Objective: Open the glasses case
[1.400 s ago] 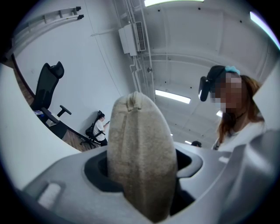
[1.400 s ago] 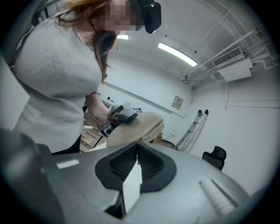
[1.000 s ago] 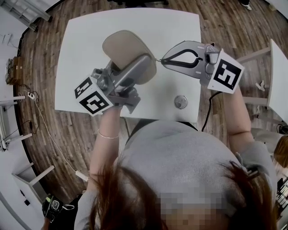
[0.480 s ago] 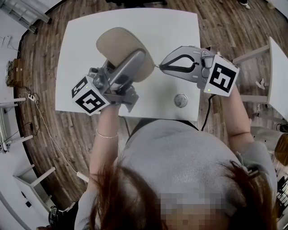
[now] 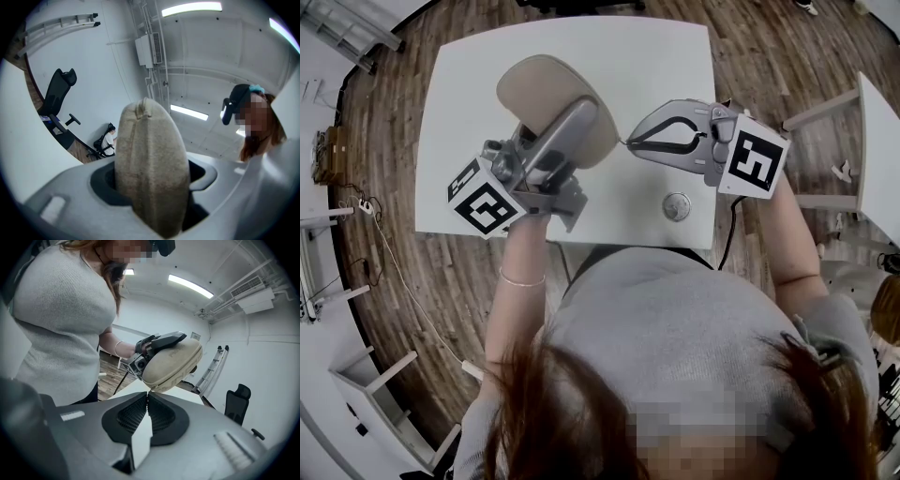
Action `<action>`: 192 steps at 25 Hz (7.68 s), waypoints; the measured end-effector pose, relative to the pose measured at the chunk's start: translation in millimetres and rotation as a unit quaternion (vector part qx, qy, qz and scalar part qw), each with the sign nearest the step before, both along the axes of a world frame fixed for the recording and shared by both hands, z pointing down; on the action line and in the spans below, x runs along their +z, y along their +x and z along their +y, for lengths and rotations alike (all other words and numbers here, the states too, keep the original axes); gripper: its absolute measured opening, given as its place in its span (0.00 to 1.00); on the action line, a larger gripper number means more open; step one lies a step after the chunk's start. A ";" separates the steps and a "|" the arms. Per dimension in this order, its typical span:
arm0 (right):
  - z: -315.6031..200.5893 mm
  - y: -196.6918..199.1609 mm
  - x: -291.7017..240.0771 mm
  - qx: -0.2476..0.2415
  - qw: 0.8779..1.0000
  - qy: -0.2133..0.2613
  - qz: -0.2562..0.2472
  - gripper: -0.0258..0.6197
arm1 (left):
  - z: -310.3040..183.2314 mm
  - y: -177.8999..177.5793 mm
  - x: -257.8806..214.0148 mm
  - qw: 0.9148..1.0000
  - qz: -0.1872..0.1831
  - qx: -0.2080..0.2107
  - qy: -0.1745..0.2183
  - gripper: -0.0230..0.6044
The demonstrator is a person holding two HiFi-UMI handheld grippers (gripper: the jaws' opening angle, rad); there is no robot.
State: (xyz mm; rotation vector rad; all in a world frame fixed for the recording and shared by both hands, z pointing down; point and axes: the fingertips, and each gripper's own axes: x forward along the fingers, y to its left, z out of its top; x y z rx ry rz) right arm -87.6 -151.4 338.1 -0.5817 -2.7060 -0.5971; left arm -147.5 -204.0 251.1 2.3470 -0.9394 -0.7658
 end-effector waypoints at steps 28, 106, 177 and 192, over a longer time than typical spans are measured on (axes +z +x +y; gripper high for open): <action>30.0 -14.9 16.2 -0.004 0.999 -0.034 0.019 0.06 | -1.7 -3.7 3.0 0.999 0.026 -0.011 -0.014 0.52; -32.2 -30.6 1.5 0.345 0.903 -0.254 -0.020 0.57 | -20.7 -0.4 68.7 0.993 -0.028 -0.102 -0.059 0.71; 111.2 75.0 -75.0 0.425 0.873 -0.138 -0.196 0.05 | 177.5 105.2 18.4 0.948 -0.265 -0.160 0.076 0.04; 304.9 200.8 -83.7 0.408 0.882 -0.134 -0.196 0.05 | 377.3 222.2 8.8 0.943 -0.252 -0.204 0.071 0.04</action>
